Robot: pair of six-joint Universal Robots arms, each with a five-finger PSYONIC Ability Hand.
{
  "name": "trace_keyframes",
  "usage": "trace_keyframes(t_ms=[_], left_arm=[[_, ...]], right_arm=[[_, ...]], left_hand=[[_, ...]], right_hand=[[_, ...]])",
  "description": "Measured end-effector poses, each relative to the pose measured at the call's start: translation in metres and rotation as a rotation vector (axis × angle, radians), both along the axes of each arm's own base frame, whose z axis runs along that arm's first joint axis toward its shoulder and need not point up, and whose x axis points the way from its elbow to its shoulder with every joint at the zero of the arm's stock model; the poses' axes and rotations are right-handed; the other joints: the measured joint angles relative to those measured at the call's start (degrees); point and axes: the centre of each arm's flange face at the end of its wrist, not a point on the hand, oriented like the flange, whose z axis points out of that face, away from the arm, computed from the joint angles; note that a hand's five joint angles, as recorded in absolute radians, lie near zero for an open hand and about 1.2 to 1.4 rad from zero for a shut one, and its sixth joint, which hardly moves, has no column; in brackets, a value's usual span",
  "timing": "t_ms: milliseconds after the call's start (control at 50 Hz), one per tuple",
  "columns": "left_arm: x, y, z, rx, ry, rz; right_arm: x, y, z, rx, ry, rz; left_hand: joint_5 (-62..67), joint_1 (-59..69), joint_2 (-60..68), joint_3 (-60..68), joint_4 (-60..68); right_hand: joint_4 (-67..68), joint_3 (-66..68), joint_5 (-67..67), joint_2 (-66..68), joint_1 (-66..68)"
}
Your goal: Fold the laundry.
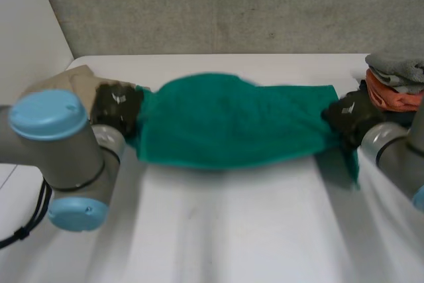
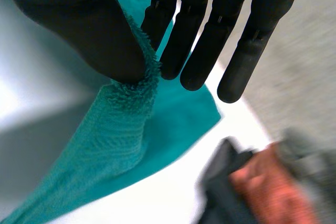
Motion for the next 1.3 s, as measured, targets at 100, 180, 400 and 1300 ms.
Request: trace_keyframes(t_ms=[100, 180, 400, 1300], left_arm=[[0.003, 0.008, -0.034, 0.121, -0.091, -0.01], [0.003, 0.016, -0.035, 0.157, -0.121, -0.025], [0.01, 0.053, 0.011, 0.085, -0.078, -0.085], [0.011, 0.061, -0.066, 0.295, -0.083, -0.13]], right_arm=[[-0.001, 0.007, -0.033, 0.104, 0.016, 0.0], [-0.003, 0.012, -0.044, 0.143, 0.02, -0.004], [-0.006, 0.019, -0.045, 0.159, -0.017, -0.024], [-0.007, 0.026, -0.052, 0.179, -0.028, -0.026]], left_hand=[[-6.8, -7.4, -10.5, -10.2, -9.6], [-33.9, -35.7, -36.5, -35.5, -36.4], [-37.6, -35.7, -39.4, -39.4, -40.1], [-28.1, -26.5, -30.1, -30.3, -30.5]], right_hand=[[0.0, 0.0, 0.0, 0.0, 0.0], [0.0, 0.0, 0.0, 0.0, 0.0], [0.0, 0.0, 0.0, 0.0, 0.0], [0.0, 0.0, 0.0, 0.0, 0.0]])
